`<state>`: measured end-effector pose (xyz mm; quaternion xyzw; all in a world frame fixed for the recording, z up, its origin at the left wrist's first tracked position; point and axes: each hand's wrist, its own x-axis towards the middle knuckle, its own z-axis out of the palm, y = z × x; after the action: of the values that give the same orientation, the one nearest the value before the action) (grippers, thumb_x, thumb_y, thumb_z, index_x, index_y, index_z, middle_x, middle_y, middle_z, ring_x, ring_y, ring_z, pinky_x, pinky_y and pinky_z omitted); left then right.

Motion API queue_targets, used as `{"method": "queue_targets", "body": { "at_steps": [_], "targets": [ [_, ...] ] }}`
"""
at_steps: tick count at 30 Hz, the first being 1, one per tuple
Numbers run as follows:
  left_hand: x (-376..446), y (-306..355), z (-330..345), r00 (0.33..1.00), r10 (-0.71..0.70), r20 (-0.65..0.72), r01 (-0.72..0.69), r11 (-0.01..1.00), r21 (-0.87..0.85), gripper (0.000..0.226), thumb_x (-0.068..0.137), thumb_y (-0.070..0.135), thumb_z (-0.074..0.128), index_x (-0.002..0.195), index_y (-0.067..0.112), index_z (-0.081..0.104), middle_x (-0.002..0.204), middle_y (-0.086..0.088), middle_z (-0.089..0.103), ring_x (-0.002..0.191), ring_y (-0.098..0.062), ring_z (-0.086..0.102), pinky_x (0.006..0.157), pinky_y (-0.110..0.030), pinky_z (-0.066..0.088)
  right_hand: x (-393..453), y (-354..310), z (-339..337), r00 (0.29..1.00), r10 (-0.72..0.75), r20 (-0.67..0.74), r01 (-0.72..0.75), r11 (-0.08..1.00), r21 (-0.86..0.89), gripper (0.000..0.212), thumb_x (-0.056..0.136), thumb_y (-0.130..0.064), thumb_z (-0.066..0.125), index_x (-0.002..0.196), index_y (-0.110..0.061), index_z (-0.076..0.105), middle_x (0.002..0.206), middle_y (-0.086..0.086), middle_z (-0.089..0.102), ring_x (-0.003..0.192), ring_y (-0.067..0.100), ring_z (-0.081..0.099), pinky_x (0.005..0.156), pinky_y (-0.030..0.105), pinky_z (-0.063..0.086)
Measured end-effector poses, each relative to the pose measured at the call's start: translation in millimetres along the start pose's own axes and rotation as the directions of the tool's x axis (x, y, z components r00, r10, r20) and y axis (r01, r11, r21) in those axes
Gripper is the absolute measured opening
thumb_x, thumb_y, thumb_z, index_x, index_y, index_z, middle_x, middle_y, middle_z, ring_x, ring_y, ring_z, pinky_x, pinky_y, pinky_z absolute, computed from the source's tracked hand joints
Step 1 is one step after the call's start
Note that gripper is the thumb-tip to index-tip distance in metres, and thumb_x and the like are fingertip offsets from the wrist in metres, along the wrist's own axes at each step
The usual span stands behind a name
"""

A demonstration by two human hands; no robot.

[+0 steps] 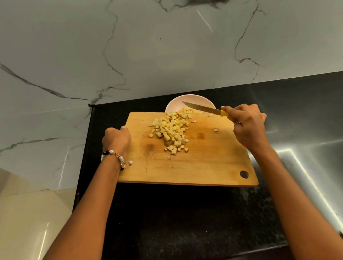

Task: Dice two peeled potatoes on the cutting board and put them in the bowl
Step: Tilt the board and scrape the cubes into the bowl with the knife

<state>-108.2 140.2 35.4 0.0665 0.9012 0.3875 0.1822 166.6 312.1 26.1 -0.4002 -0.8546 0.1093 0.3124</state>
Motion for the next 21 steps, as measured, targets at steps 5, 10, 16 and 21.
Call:
{"method": "queue_targets", "body": {
  "at_steps": [5,10,16,21],
  "targets": [
    [-4,6,4,1.0,-0.022,-0.002,0.022,1.0,-0.009,0.024,0.096,0.03,0.049,0.097,0.007,0.053,0.094,-0.008,0.056,0.081,-0.023,0.055,0.073,-0.035,0.047,-32,-6,-24,0.961,-0.237,0.144,0.213,0.963,0.166,0.047,0.081,0.005,0.052,0.115,-0.024,0.068,0.09,-0.003,0.063,0.085,0.016,0.042,0.062,0.052,0.043],
    [-8,11,8,1.0,-0.021,-0.004,0.021,0.999,-0.031,0.025,0.096,0.03,0.049,0.102,0.007,0.055,0.097,-0.007,0.054,0.09,-0.025,0.057,0.086,-0.039,0.05,-53,-15,-31,0.927,-0.297,0.227,0.27,0.952,0.142,0.054,0.073,0.002,0.048,0.113,-0.027,0.07,0.092,-0.005,0.064,0.087,0.017,0.045,0.066,0.041,0.03],
    [-12,11,16,1.0,-0.022,0.006,0.022,0.999,-0.026,0.019,0.096,0.029,0.049,0.092,0.01,0.052,0.091,-0.007,0.055,0.085,-0.024,0.057,0.086,-0.041,0.051,-65,-6,-29,0.946,-0.258,0.195,0.261,0.965,0.01,0.051,0.072,-0.001,0.049,0.111,-0.024,0.071,0.093,-0.001,0.064,0.09,0.025,0.05,0.071,0.038,0.024],
    [-8,9,14,1.0,-0.021,-0.018,0.021,0.999,-0.032,0.021,0.095,0.03,0.05,0.087,0.011,0.05,0.089,-0.006,0.055,0.081,-0.023,0.056,0.082,-0.039,0.051,-59,11,-34,0.96,-0.242,0.14,0.255,0.963,-0.083,0.049,0.071,0.002,0.05,0.107,-0.021,0.073,0.09,0.001,0.065,0.086,0.028,0.05,0.07,0.037,0.019]
  ]
}}
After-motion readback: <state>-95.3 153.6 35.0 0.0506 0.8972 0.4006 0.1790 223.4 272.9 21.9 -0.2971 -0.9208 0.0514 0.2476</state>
